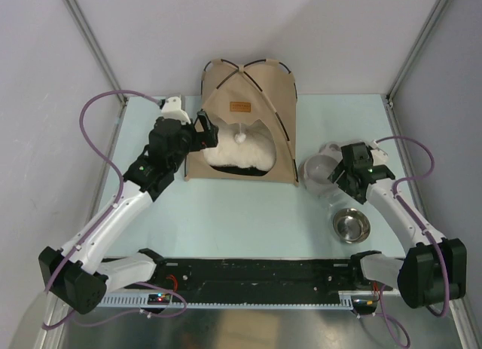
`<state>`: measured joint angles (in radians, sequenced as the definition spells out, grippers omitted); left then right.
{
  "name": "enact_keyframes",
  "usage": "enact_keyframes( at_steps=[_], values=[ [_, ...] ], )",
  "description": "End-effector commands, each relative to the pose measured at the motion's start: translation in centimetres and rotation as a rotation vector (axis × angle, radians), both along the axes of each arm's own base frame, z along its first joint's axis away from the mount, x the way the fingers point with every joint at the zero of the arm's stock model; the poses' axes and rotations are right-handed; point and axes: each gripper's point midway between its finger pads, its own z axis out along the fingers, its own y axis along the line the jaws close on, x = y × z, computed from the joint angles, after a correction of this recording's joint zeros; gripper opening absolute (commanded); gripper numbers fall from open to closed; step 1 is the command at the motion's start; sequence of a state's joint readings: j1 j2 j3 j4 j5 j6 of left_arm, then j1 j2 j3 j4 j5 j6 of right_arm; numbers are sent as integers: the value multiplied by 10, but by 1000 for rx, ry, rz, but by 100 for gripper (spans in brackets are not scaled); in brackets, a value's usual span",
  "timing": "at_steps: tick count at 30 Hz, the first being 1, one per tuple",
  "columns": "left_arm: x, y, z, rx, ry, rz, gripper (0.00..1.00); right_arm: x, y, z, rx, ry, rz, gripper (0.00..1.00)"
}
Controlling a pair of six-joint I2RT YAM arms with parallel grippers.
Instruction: Set up the pet tent
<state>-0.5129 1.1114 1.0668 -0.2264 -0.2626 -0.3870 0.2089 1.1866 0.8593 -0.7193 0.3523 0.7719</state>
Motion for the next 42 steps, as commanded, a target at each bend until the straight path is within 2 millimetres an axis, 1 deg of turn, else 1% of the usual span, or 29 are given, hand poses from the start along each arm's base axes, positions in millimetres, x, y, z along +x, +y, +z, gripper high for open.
enact_keyframes(
  at_steps=[1, 6, 11, 14, 17, 21, 27, 28, 30, 31, 32, 34, 39, 41, 42],
  values=[
    [2, 2, 19, -84, -55, 1, 100, -16, -9, -5, 48, 8, -79, 83],
    [2, -6, 18, -78, -60, -52, 100, -14, -11, -17, 104, 25, -101, 84],
    [-1, -15, 21, -80, -69, -112, 100, -6, -15, -30, 123, 45, -115, 83],
    [-7, -26, 26, -85, -93, -191, 100, 1, -16, -39, 137, 52, -113, 80],
    [-18, -42, 30, -95, -121, -307, 100, 9, -16, -47, 149, 57, -95, 78],
    [-30, -57, 36, -99, -145, -418, 100, 13, -12, -60, 181, 89, -77, 77],
    [-44, -73, 42, -74, -185, -494, 100, 16, -9, -69, 194, 108, -62, 78],
    [-45, -76, 42, -74, -184, -501, 100, 17, -9, -70, 196, 107, -60, 77],
    [-46, -80, 42, -77, -181, -513, 100, 19, -6, -70, 208, 105, -48, 70],
    [-46, -81, 42, -80, -178, -518, 100, 19, -4, -70, 216, 103, -44, 64],
    [-46, -83, 42, -84, -176, -521, 100, 20, -2, -67, 226, 93, -35, 59],
    [-46, -84, 44, -89, -175, -523, 100, 22, 2, -57, 232, 60, -15, 55],
    [-39, -84, 50, -101, -179, -488, 100, 21, 18, -19, 257, -42, 49, 54],
    [-37, -86, 54, -113, -175, -486, 100, 19, 28, -2, 279, -88, 87, 54],
    [-37, -87, 58, -123, -177, -488, 100, 17, 36, 5, 299, -108, 119, 54]
  ],
)
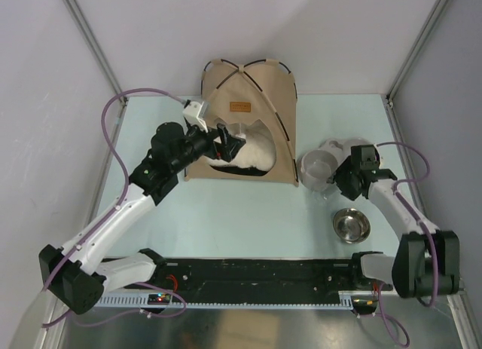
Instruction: Set up the pet tent
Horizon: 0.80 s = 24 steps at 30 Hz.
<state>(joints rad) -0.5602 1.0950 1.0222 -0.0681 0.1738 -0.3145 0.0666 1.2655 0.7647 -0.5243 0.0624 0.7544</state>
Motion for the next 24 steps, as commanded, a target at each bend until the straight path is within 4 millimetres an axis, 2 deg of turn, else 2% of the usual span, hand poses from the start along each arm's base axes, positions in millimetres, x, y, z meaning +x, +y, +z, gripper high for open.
enact_keyframes(
  at_steps=[1, 5, 7, 12, 16, 20, 24],
  values=[
    [6, -8, 39, -64, -59, -3, 100, 0, 31, 51, 74, -168, 117, 54],
    [11, -15, 51, -95, -34, -12, 100, -5, 68, 95, 145, -335, 297, 55],
    [14, -18, 57, -113, -15, -8, 100, -11, 93, 121, 220, -433, 428, 56],
    [8, -36, 75, -170, 34, -98, 100, -44, 152, 191, 376, -690, 793, 58],
    [-4, -55, 78, -217, 114, -213, 100, -67, 185, 230, 443, -787, 994, 59],
    [-12, -61, 71, -228, 197, -279, 100, -88, 217, 257, 437, -855, 1168, 58],
    [-16, -64, 65, -283, 324, -323, 99, -102, 240, 265, 409, -878, 1271, 59]
  ],
)
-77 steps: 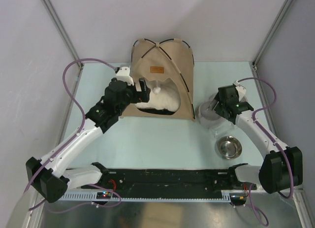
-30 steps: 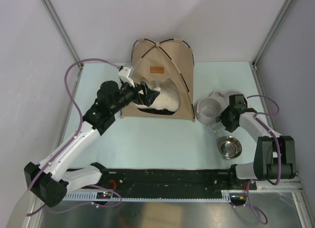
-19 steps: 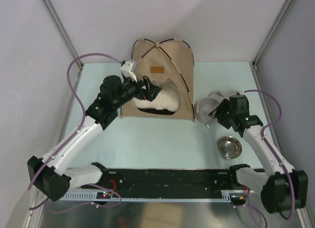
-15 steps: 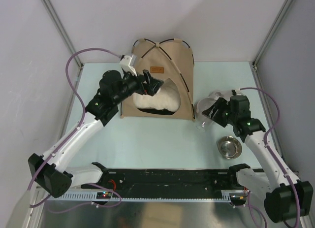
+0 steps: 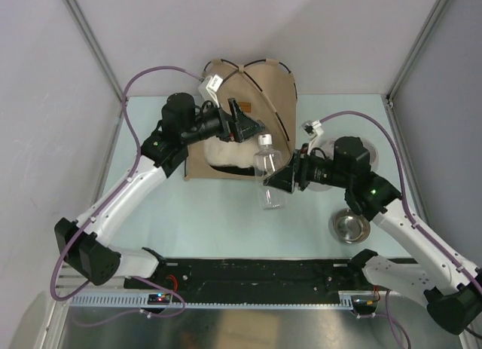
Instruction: Set up the pet tent
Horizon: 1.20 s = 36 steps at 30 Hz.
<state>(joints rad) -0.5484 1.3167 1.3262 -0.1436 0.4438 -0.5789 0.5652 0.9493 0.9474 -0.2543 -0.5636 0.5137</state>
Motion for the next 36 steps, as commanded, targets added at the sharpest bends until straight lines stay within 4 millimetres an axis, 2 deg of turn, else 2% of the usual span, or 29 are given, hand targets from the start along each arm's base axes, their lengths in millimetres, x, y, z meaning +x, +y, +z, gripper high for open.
enact_keyframes(
  at_steps=[1, 5, 11, 16, 23, 26, 30, 32, 36],
  values=[
    [-19, -8, 13, -83, 127, -125, 98, -13, 23, 36, 17, -180, 116, 59],
    [-30, -10, 3, -76, 157, -180, 93, -15, 31, 35, 8, -190, 146, 58],
    [-42, -6, -12, -59, 172, -201, 83, -14, 33, 31, -11, -196, 153, 58],
    [-48, -5, -24, -47, 192, -210, 82, -14, 33, 30, -17, -193, 160, 59],
    [-52, -5, -27, -42, 192, -214, 53, -13, 36, 27, -22, -188, 167, 59],
    [-55, -6, -25, -46, 196, -228, 36, -12, 36, 25, -33, -186, 160, 60],
    [-57, -5, -19, -48, 182, -235, 6, -10, 37, 21, -49, -186, 151, 61],
    [-57, -4, -15, -46, 167, -228, 2, -10, 38, 19, -57, -190, 146, 64],
    [-56, 0, -7, -40, 132, -207, 0, -11, 40, 18, -71, -205, 145, 74]
  ],
)
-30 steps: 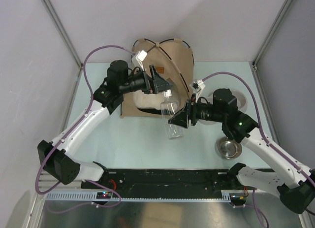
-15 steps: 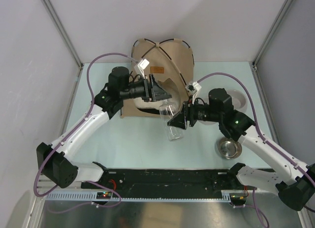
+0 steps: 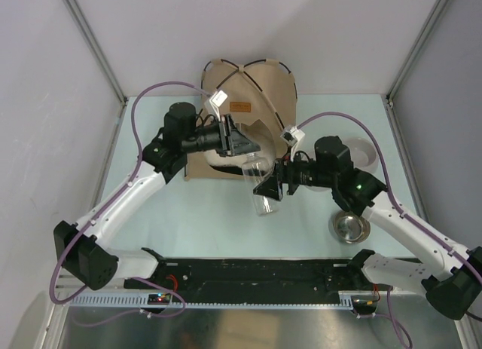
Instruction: Set up the pet tent
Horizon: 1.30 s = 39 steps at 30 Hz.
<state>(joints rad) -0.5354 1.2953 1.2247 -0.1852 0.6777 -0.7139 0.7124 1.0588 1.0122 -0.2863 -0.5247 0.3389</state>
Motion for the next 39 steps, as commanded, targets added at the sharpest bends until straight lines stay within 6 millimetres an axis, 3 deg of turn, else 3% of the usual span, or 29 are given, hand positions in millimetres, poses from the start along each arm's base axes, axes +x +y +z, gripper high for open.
enact_keyframes(
  at_steps=[1, 6, 13, 17, 21, 28, 33, 39],
  values=[
    [-9, 8, 31, -15, -123, -3, 0, 2, 6, 33, 51, -102, 0, 78],
    [-3, 15, 39, -2, -157, 45, 0, 1, 9, 33, 35, -142, 0, 96],
    [17, 36, 61, 10, -212, 188, 0, 13, -2, 43, 35, -199, -108, 100],
    [33, 53, 85, 2, -245, 329, 0, 22, -14, 73, 110, -263, -216, 99],
    [47, 71, 110, -52, -206, 488, 0, 25, -20, 120, 260, -343, -276, 99],
    [51, 88, 183, -273, -142, 637, 0, 41, -52, 206, 593, -408, -498, 99],
    [48, 102, 207, -378, -106, 710, 0, 55, -69, 237, 775, -380, -603, 99],
    [43, 97, 220, -501, 13, 686, 0, 53, -48, 254, 864, -433, -485, 99]
  ],
)
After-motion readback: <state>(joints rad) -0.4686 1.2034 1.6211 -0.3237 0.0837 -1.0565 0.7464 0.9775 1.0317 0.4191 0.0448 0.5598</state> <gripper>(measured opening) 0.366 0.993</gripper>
